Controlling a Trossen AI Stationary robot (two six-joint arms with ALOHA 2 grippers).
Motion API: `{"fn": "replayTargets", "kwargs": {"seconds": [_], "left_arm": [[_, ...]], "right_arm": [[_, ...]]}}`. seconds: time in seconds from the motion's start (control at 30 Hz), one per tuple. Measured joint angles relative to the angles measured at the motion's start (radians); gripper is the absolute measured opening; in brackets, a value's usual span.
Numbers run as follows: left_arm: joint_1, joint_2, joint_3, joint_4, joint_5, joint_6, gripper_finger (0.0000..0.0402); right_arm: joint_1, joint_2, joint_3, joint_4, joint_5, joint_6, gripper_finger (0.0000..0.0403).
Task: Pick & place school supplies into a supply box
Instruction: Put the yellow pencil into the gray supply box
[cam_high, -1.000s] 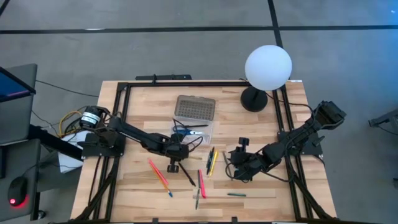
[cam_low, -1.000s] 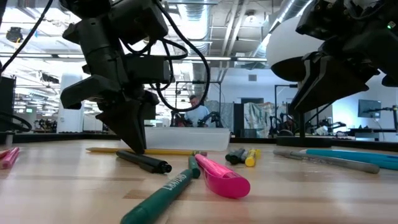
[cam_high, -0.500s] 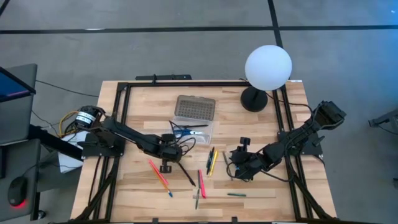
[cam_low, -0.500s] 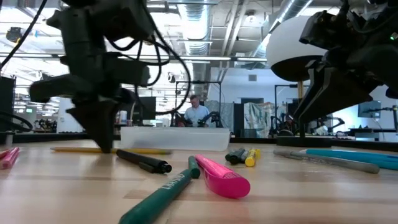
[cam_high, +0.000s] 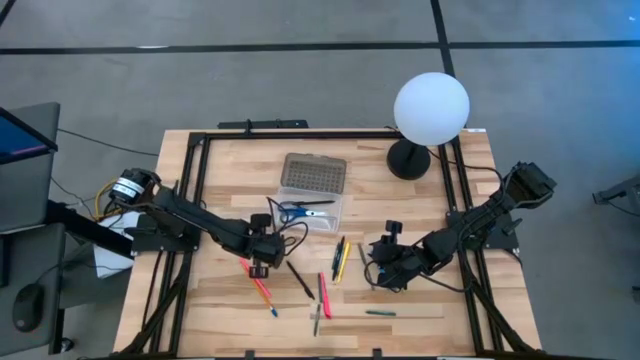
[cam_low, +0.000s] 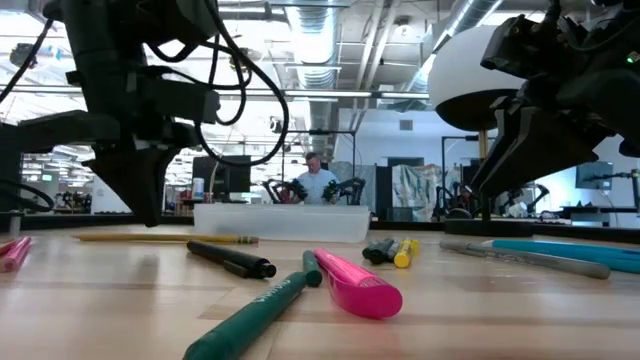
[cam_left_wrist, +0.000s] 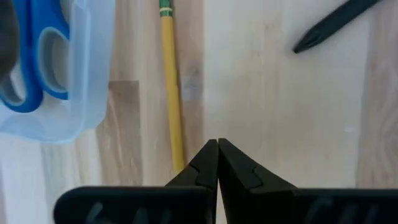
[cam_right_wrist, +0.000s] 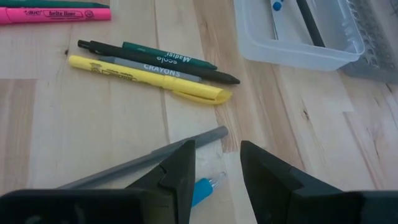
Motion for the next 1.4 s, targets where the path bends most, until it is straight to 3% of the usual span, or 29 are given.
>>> {"fn": "replayTargets", "kwargs": {"seconds": [0.2,0.57,0.73,1.03,1.23,1.4], "left_arm": [[0.000,-0.001,0.003,-0.026,-0.158,-0.016,0.0001],[0.006,-0.003,-0.031,-0.154,-0.221,-0.038,0.0001],[0.053,-0.007,-0.128,-0.063,-0.150,-0.050,0.0036],[0.075,-0.096,-0.191,-0.004,-0.135,-0.043,0.0123],[0.140,-0.124,-0.191,-0.002,0.054,0.030,0.0135],[0.185,-0.116,-0.191,0.007,0.110,0.092,0.0135]], "right_arm": [[0.000,0.000,0.000,0.003,0.000,0.000,0.0120],[0.000,0.000,0.000,0.004,0.000,0.000,0.0120],[0.000,0.000,0.000,0.010,0.000,0.000,0.0120],[-0.002,0.000,0.001,0.021,0.000,0.000,0.0120],[-0.002,0.000,0.001,0.031,0.000,-0.001,0.0120],[-0.002,0.000,0.001,0.033,-0.001,-0.001,0.0120]]}}
